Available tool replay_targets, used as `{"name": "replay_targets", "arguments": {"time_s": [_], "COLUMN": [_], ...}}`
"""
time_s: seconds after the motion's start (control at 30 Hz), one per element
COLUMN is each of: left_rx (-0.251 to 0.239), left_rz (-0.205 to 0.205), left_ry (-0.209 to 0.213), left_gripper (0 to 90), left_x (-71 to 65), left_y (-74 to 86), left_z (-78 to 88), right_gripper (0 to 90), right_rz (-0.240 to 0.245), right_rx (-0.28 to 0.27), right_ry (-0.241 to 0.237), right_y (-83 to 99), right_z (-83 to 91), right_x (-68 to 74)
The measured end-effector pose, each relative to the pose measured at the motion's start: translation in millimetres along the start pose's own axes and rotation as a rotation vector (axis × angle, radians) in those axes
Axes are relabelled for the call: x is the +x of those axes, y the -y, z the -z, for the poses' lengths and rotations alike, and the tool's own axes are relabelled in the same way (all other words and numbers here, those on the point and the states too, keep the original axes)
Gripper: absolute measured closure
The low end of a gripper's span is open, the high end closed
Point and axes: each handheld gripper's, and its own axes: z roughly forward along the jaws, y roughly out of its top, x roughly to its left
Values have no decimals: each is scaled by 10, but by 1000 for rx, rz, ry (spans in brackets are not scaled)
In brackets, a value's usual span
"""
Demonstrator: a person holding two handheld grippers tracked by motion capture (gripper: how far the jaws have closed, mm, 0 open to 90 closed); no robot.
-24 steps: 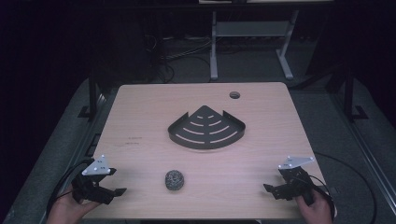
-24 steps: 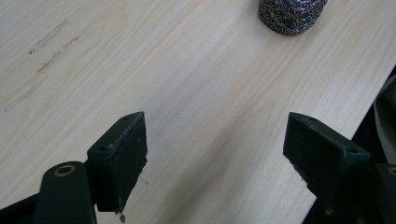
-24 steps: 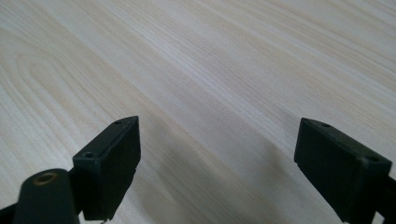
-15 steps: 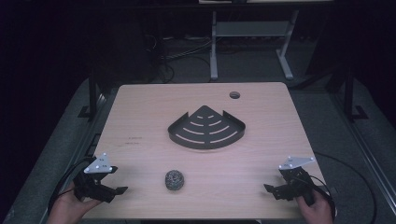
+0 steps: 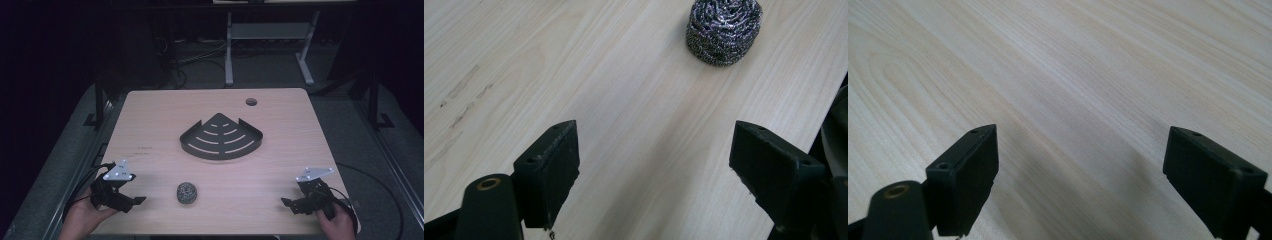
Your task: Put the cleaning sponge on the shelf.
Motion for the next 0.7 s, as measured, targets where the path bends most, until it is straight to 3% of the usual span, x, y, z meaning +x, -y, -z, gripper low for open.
{"name": "replay_targets", "arguments": {"time_s": [0.7], "left_rx": [14], "left_rz": [-43], "left_ry": [54], "left_gripper": [201], "left_x": [-103], "left_y": [-250], "left_z": [-233], "right_gripper": [143], "right_rz": [8], "right_rx": [-14], "right_ry": [2], "right_y": [-5], "right_z": [42], "right_x": [13]}}
